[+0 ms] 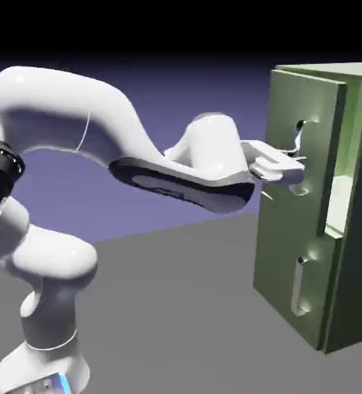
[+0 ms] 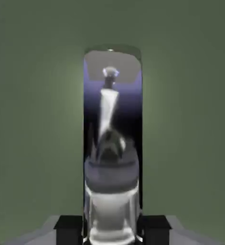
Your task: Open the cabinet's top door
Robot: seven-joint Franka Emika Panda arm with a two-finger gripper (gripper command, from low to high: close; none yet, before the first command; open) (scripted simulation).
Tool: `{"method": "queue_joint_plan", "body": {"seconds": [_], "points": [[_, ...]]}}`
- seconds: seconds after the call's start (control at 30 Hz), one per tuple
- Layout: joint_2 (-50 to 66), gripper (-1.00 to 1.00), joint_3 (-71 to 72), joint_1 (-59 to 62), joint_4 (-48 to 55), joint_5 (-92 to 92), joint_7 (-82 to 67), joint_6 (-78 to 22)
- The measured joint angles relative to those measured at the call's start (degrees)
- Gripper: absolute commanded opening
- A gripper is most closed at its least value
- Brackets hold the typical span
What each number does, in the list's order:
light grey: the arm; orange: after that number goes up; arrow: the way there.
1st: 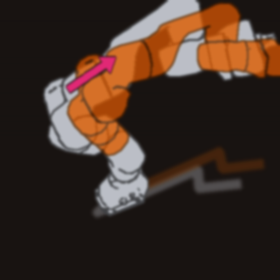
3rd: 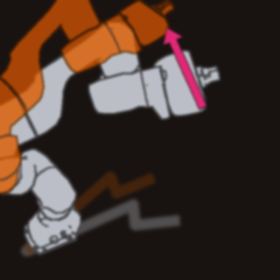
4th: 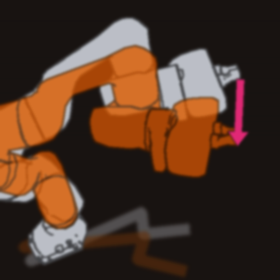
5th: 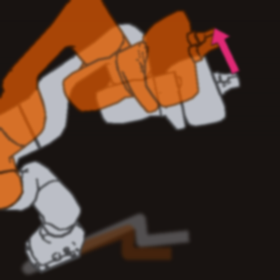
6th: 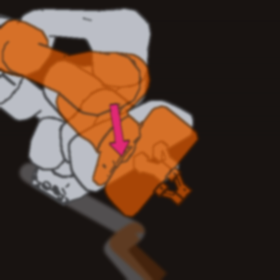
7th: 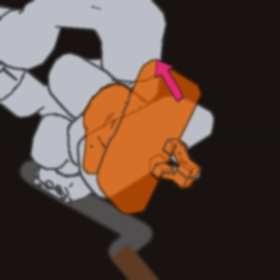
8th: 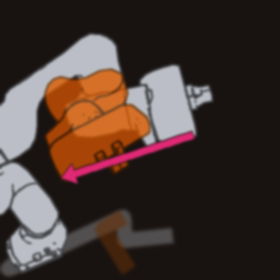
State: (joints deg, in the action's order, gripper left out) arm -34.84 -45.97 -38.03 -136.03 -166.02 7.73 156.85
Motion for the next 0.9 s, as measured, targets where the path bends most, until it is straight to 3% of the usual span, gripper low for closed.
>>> {"method": "queue_joint_plan", "body": {"seconds": [0.3, 0.9], "points": [[4.2, -1.0, 17.7, 18.7, -2.8, 1.6, 8.8, -0.5], [-7.9, -1.0, 42.8, 32.9, -18.6, 46.4, -18.3, -18.4]]}}
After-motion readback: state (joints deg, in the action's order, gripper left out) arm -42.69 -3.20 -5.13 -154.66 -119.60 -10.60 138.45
